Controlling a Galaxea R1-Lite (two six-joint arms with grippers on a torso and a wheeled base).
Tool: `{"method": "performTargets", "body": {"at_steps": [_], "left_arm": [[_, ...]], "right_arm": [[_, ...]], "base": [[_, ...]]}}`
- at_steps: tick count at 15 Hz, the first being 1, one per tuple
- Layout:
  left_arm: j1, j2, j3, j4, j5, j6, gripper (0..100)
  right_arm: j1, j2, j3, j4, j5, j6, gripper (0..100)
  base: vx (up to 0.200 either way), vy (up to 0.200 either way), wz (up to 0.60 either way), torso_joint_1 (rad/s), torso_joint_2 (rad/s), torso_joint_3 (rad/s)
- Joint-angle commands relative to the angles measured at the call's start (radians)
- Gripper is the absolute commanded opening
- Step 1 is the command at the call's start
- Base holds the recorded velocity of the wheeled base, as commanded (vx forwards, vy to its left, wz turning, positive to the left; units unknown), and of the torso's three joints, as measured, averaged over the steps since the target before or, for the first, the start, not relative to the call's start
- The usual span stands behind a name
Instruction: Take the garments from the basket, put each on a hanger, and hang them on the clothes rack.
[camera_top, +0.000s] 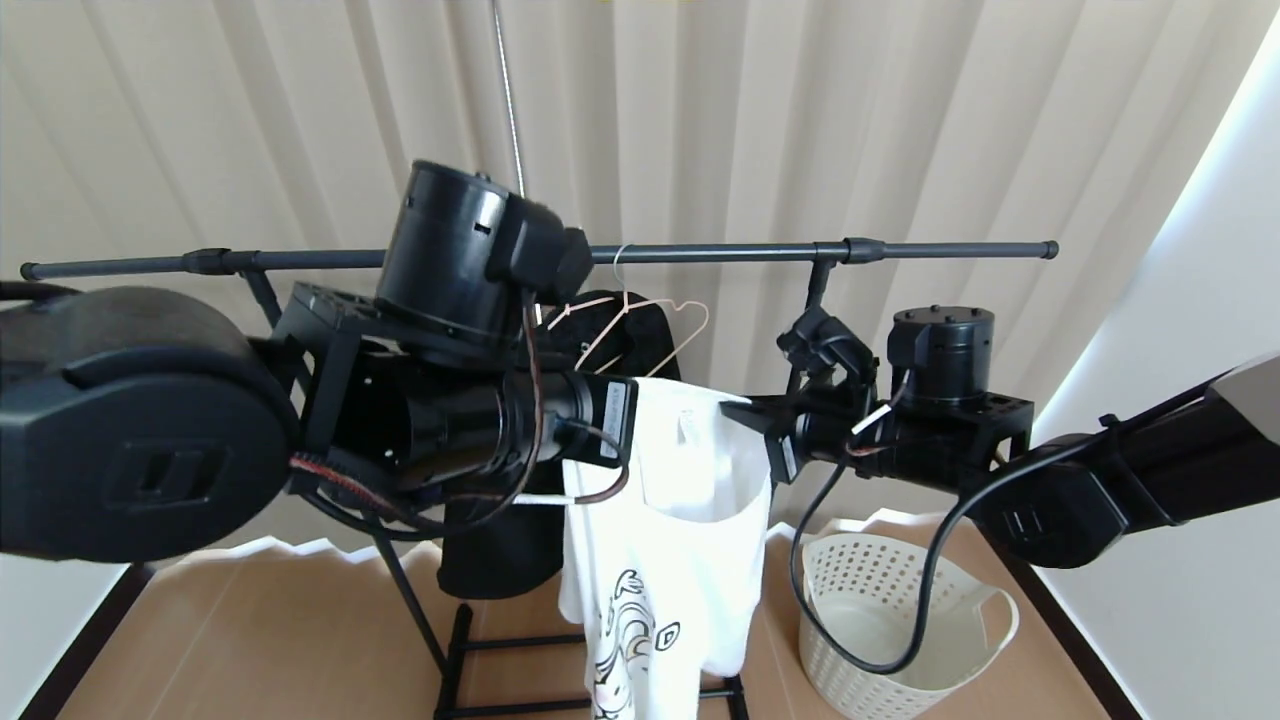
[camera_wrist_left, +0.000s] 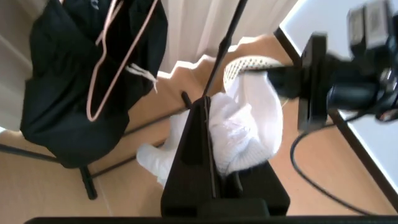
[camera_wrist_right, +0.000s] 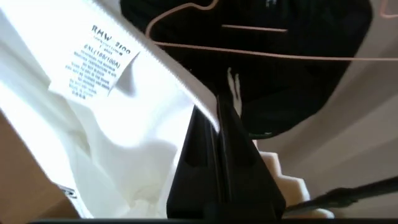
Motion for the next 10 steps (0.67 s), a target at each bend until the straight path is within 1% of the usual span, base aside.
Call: {"method": "performTargets", "body": {"at_steps": [1, 2, 3, 4, 5, 6, 7, 9, 10], "left_arm": [[0.020, 0.011, 0.119, -0.019, -0.032, -0.004, 0], [0.021, 0.034, 0.150, -0.068, -0.047, -0.006, 0], [0.021, 0.039, 0.159, -0.098, -0.047, -0.003, 0], [0.021, 0.039, 0.159, -0.106, -0.049, 0.003, 0], [0.018, 0.042, 0.155, -0.108, -0.050, 0.005, 0], [0.015, 0.057, 0.152, -0.111, -0.050, 0.005, 0], [0.013, 0.073, 0.149, -0.117, -0.052, 0.003, 0], [0.012, 0.077, 0.153, -0.120, -0.052, 0.005, 0], [0.012, 0.073, 0.158, -0.120, -0.052, 0.003, 0]], "right_arm": [[0.009, -0.082, 0.005, 0.006, -0.134, 0.012, 0], [0.049, -0.139, 0.011, 0.029, -0.287, 0.047, 0], [0.089, -0.170, 0.014, 0.062, -0.379, 0.064, 0], [0.118, -0.194, 0.020, 0.092, -0.482, 0.065, 0], [0.133, -0.219, 0.046, 0.095, -0.585, 0.068, 0], [0.148, -0.233, 0.080, 0.089, -0.646, 0.073, 0], [0.153, -0.219, 0.083, 0.088, -0.652, 0.085, 0], [0.153, -0.185, 0.048, 0.088, -0.674, 0.090, 0], [0.153, -0.185, 0.049, 0.089, -0.675, 0.090, 0]], "base": [[0.000, 0.000, 0.00, 0.000, 0.00, 0.000], [0.000, 0.000, 0.00, 0.000, 0.00, 0.000], [0.000, 0.000, 0.00, 0.000, 0.00, 0.000], [0.000, 0.000, 0.00, 0.000, 0.00, 0.000], [0.000, 0.000, 0.00, 0.000, 0.00, 0.000], [0.000, 0.000, 0.00, 0.000, 0.00, 0.000], [0.000, 0.000, 0.00, 0.000, 0.00, 0.000], [0.000, 0.000, 0.00, 0.000, 0.00, 0.000], [0.000, 0.000, 0.00, 0.000, 0.00, 0.000]]}}
